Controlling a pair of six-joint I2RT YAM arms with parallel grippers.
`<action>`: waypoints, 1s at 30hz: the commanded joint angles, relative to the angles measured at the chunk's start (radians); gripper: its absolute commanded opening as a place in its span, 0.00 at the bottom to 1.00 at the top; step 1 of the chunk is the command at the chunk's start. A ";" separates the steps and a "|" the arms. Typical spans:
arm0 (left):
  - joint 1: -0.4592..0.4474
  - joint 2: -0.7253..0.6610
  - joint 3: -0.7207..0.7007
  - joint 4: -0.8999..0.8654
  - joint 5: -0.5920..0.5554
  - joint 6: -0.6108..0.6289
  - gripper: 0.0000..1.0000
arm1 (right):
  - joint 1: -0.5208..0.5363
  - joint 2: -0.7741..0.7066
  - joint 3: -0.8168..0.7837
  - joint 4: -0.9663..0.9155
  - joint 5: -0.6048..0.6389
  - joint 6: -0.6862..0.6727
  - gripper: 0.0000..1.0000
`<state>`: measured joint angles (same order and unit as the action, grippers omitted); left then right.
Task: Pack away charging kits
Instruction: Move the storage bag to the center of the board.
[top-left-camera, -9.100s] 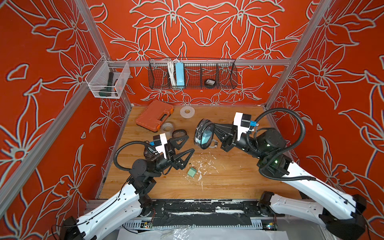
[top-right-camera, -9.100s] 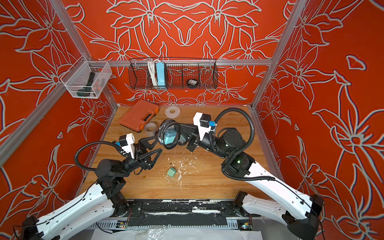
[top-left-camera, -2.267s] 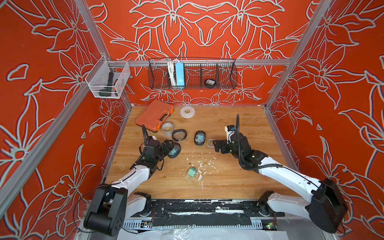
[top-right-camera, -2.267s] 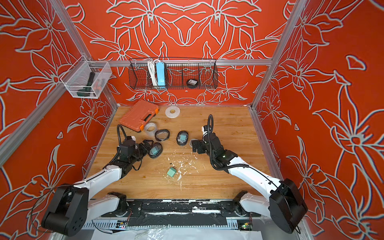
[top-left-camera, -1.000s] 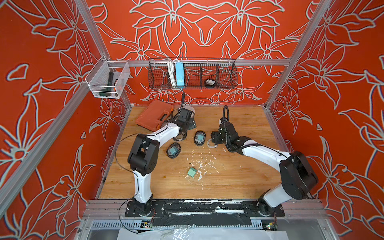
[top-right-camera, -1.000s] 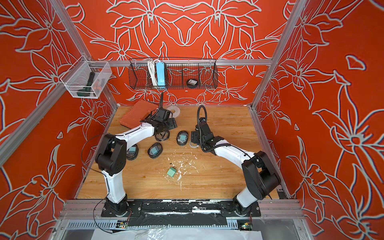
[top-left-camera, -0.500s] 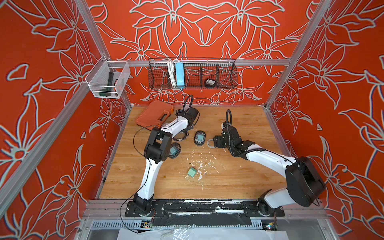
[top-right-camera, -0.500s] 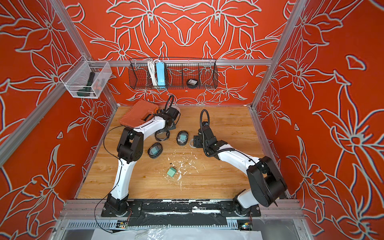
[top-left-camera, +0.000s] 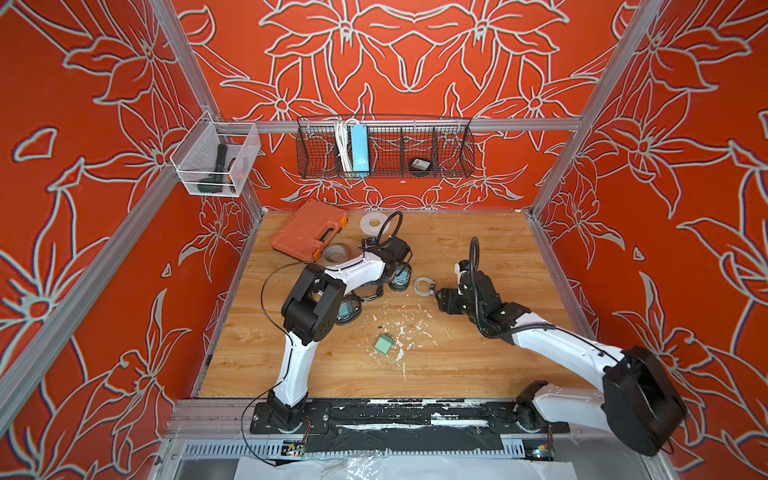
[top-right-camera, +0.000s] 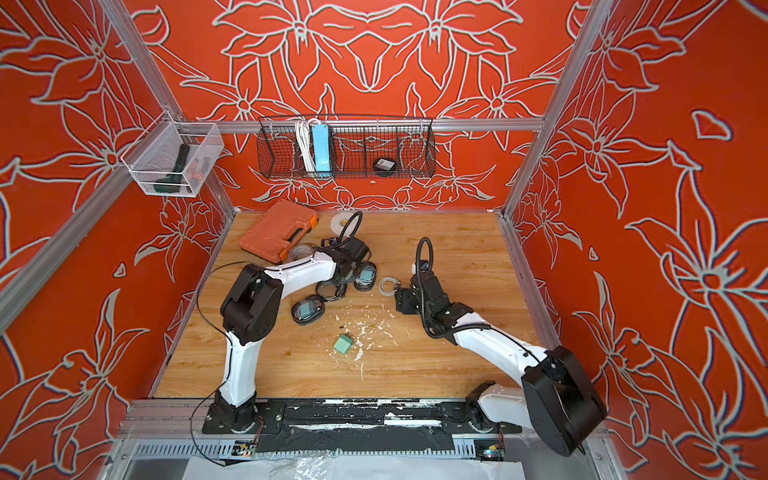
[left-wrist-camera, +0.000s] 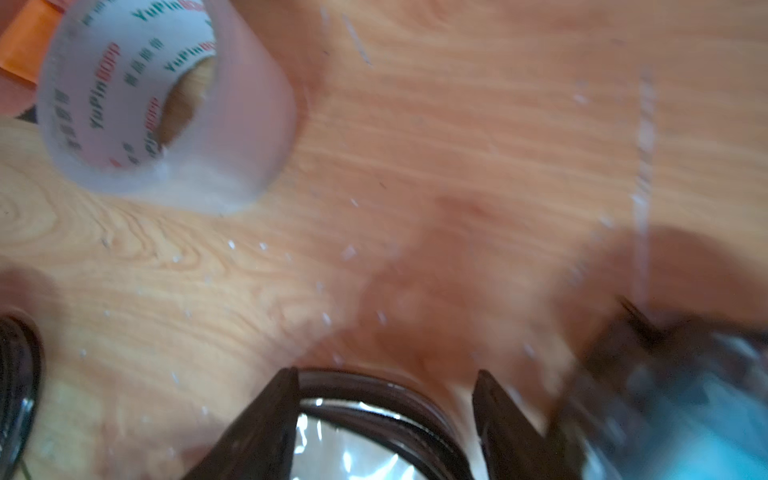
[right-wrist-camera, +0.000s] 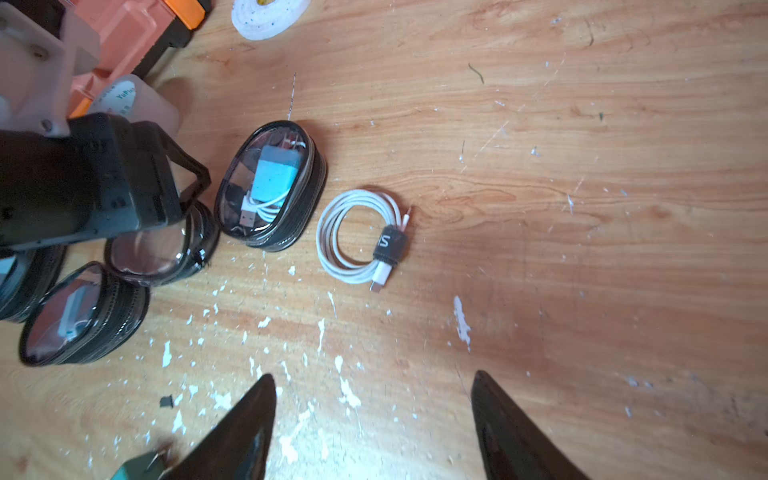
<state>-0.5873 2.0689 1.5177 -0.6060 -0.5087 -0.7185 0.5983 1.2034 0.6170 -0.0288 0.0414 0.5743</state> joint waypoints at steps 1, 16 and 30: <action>-0.053 -0.063 -0.050 0.040 0.019 -0.018 0.62 | -0.005 -0.070 -0.042 0.015 -0.010 0.039 0.75; -0.156 -0.431 -0.309 0.039 -0.051 -0.207 0.69 | -0.006 -0.142 -0.066 -0.042 0.032 0.033 0.78; 0.069 -0.188 0.005 -0.253 0.120 -0.363 0.78 | -0.007 0.073 0.069 -0.020 0.015 0.001 0.78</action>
<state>-0.5007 1.8317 1.4487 -0.7410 -0.3698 -1.0485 0.5957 1.2518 0.6529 -0.0628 0.0513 0.5854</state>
